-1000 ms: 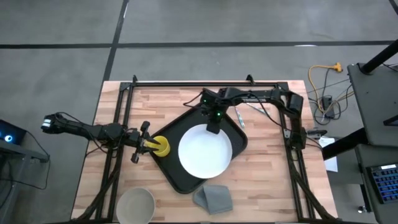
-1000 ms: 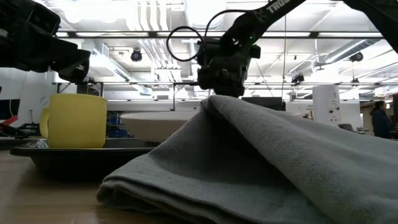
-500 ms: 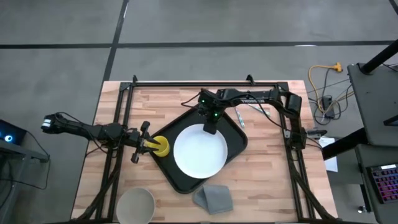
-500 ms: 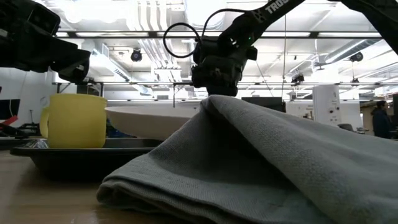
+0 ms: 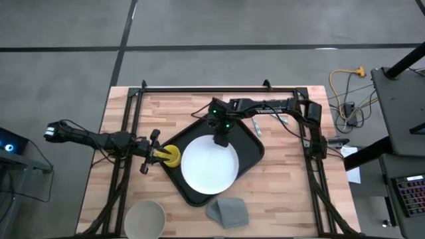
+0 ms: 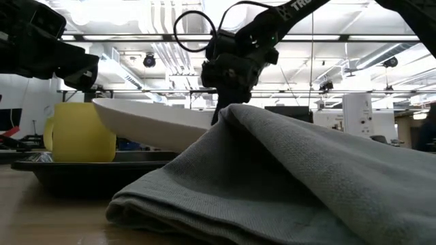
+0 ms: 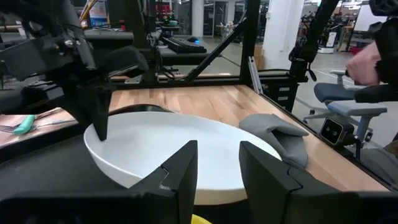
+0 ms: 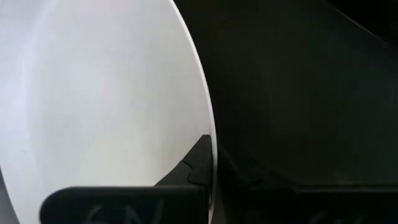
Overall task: Set up tray
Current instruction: Put the white plate on the black tray below the yellow mug
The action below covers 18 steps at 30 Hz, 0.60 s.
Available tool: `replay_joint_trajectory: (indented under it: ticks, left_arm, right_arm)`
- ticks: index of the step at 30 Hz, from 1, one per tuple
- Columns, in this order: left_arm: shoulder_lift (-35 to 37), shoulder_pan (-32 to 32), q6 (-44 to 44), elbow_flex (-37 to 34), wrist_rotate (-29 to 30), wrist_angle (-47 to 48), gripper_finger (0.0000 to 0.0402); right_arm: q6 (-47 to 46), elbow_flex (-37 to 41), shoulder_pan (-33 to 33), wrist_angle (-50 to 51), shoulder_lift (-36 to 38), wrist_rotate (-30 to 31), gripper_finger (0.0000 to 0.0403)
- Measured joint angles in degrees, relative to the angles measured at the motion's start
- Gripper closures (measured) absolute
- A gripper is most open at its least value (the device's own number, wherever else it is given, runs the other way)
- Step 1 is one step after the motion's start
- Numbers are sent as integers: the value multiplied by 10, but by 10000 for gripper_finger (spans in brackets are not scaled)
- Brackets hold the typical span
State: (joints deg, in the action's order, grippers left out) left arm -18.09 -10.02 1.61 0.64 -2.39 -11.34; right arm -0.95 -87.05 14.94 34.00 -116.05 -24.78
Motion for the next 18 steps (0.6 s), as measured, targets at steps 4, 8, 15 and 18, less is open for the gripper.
replay_joint_trajectory:
  ticks: [4,8,15,18]
  left_arm:
    - [0,0,0,0,0,0,297]
    - [0,0,0,0,0,0,297]
    - [0,0,0,0,0,0,297]
    - [0,0,0,0,0,0,297]
  right_arm:
    - [1,0,-1,-14,0,4,394]
    - [1,0,-1,-30,-3,7,394]
    - [7,1,-3,-34,-3,9,394]
    - [9,1,-7,-35,-5,9,394]
